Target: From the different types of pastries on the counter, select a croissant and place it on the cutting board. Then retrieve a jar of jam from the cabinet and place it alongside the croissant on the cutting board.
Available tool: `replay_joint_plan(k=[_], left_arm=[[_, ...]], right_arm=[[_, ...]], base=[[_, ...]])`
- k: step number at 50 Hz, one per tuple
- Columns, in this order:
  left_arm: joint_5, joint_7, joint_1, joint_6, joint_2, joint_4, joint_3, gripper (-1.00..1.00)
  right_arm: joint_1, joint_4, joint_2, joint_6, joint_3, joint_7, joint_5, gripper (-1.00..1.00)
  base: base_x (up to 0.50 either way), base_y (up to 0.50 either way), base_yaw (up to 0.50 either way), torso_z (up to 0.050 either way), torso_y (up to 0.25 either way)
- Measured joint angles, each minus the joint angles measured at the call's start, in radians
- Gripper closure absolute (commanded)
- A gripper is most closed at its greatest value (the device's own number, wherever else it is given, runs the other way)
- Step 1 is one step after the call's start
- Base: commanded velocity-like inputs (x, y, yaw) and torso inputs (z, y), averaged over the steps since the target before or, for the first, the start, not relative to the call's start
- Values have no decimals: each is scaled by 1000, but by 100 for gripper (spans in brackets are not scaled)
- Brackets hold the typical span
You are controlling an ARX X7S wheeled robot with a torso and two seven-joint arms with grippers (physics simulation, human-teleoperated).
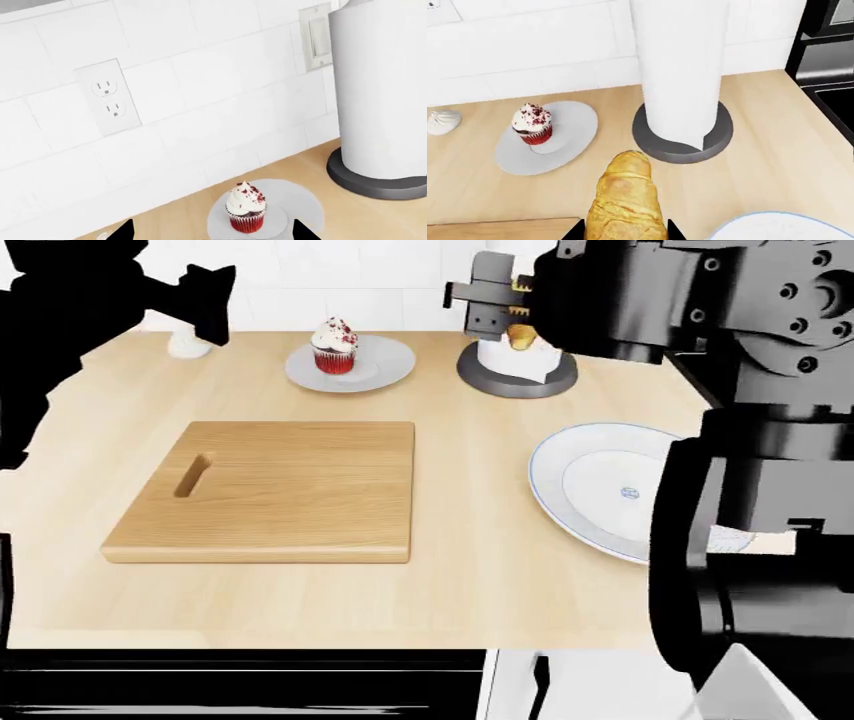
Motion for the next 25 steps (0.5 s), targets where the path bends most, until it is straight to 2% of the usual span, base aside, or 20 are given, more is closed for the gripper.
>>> replay_joint_plan(k=[11,25], left_arm=[[-5,-38,10,-30,-48,40,-34,-100],[-11,-66,21,-46,-76,67,-59,-100]], right_arm=[[37,83,-34,-98,-182,-197,23,100],[80,165,-48,-244,-451,-345,134,100]], base=[[0,0,0,0,0],[0,0,0,0,0]])
